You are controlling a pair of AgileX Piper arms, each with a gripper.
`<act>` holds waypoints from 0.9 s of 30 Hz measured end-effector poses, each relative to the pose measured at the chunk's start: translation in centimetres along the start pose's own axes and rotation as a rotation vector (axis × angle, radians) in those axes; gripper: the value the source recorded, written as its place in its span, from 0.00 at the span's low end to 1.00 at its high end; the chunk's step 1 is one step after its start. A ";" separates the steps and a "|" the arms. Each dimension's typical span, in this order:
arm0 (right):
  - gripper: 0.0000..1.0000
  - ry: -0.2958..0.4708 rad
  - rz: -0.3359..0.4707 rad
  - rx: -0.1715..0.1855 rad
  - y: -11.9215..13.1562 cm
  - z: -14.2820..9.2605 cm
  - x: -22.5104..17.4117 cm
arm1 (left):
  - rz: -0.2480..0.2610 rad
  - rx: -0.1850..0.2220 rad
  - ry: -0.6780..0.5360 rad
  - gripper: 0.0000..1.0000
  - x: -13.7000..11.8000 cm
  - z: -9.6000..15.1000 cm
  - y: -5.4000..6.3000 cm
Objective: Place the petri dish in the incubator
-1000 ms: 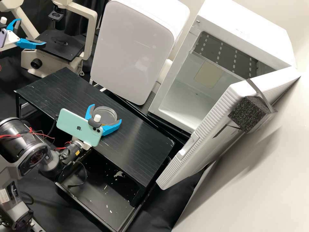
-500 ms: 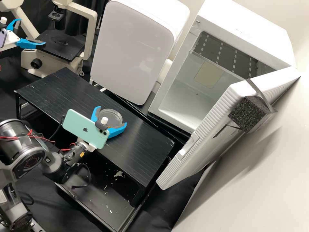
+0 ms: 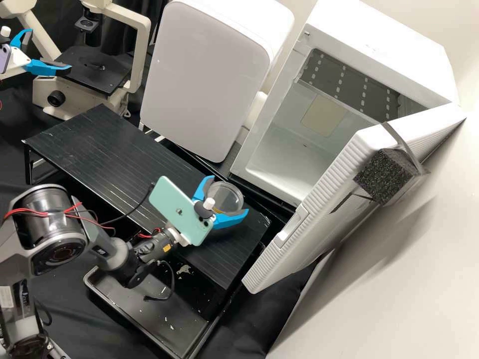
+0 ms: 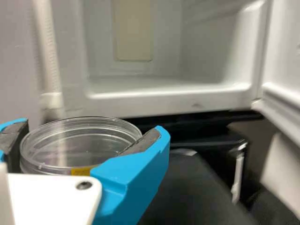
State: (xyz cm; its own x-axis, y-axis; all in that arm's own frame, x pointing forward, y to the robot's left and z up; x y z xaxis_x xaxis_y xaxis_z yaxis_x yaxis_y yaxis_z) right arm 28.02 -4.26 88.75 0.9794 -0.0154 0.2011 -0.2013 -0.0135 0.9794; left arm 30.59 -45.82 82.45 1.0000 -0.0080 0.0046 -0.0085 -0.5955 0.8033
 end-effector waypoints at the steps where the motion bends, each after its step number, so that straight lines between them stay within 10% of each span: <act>1: 0.00 -0.004 0.031 -0.002 0.7 0.3 0.9 | 0.000 0.000 0.000 1.00 0.0 0.0 0.0; 15: 0.00 -0.023 0.202 -0.005 5.6 0.6 8.0 | 0.000 0.000 0.000 1.00 0.0 0.0 0.0; 27: 0.00 -0.078 0.054 -0.037 2.3 0.3 15.5 | 0.000 0.000 0.000 1.00 0.0 0.0 0.0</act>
State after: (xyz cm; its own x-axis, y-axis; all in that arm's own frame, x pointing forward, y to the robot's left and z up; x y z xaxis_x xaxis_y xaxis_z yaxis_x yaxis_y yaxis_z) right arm 42.75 -4.81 94.10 0.9629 -0.0928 0.2534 -0.2521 0.0260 0.9674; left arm 30.59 -45.82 82.45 1.0000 -0.0080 0.0046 -0.0085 -0.5955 0.8033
